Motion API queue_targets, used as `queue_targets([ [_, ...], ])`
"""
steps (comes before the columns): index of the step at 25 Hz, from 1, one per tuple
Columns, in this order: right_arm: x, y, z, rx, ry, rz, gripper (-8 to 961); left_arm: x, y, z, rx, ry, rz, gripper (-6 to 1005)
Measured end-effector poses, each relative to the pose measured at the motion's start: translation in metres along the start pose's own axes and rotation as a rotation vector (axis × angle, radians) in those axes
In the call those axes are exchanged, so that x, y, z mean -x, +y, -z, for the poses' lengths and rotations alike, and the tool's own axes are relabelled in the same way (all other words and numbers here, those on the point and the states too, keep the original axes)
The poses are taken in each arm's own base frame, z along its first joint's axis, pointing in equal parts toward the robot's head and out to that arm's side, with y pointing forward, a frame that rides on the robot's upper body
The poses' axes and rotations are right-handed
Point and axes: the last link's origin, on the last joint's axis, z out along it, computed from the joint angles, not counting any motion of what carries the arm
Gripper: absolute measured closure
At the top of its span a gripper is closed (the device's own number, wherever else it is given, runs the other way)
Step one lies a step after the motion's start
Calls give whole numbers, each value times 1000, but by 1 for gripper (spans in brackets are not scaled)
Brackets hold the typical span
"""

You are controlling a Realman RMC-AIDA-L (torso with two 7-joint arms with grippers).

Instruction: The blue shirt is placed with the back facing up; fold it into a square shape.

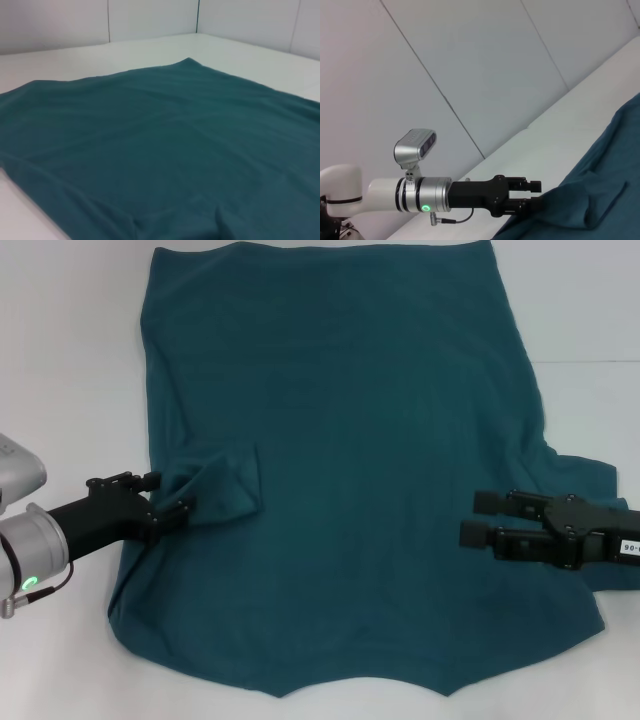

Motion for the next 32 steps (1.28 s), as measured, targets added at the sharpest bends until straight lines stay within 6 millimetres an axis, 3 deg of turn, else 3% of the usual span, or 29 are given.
queue_targets([
  [13,-1,-1,0,-6,-2,2,90,-2,1,-3,1,-10,-18,432],
  [15,-1,-1,0,-9,-2,3,90,-2,0,-4,-9,-19,-19,622],
  [32,-4,-1,2,-15,-3,-1,93,-6,0,-5,-5,-15,-23,1005],
])
